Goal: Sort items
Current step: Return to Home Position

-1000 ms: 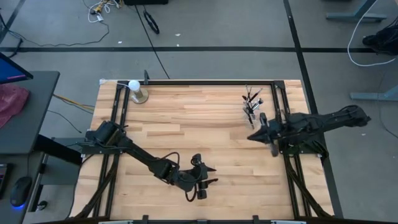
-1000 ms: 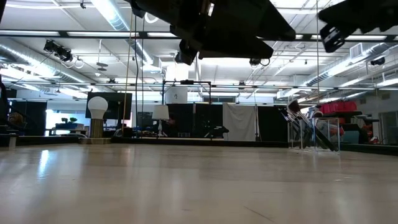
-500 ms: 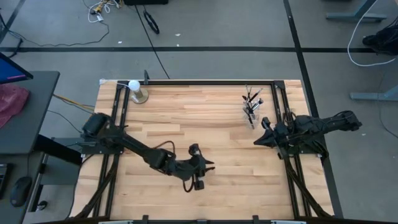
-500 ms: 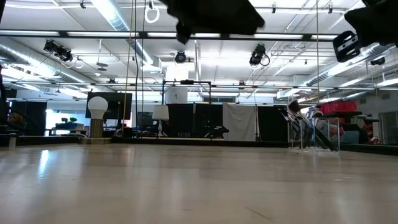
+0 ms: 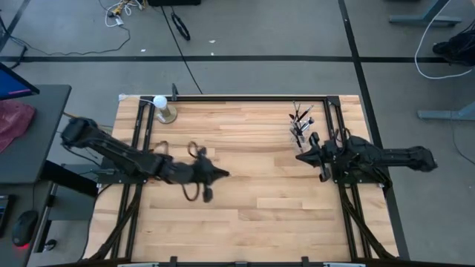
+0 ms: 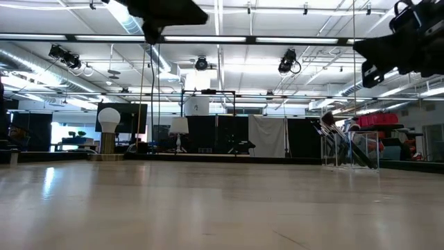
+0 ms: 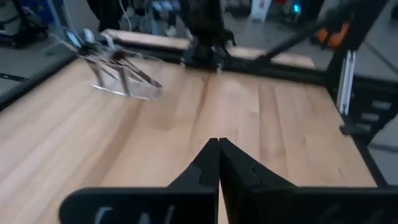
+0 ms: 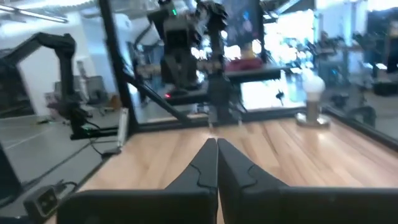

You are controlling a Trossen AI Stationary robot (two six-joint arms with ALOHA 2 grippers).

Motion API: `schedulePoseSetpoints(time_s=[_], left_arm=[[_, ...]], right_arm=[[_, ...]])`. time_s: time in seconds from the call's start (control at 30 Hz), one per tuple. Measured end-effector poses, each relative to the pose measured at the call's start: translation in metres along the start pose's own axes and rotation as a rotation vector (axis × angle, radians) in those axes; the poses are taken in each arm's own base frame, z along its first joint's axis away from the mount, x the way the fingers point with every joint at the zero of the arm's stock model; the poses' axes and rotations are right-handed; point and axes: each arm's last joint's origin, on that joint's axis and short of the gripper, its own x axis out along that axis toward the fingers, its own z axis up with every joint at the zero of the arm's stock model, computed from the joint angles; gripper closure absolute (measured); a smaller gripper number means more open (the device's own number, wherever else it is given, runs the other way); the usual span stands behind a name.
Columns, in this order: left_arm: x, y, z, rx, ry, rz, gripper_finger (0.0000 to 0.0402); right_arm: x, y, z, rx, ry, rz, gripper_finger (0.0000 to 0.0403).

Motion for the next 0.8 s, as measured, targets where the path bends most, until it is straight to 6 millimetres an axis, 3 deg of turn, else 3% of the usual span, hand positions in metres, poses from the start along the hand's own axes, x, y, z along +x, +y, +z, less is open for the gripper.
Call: schedulePoseSetpoints(time_s=[0.23,0.47,0.8], left_arm=[[-0.054,0.036,-0.001,-0.053,-0.112,-0.005,0.0396],[-0.099,0.074,-0.027,-0.098,-0.215,0.007,0.0398],[-0.132,0.102,-0.061,-0.061,-0.315,-0.101,0.0398]], right_arm=[[-0.002,-0.010,-0.012,0.054,0.127,-0.091,0.0403],[-0.003,-0.010,-0.016,0.065,0.172,-0.096,0.0396],[-0.003,-0.010,-0.016,0.065,0.171,-0.096,0.0376]])
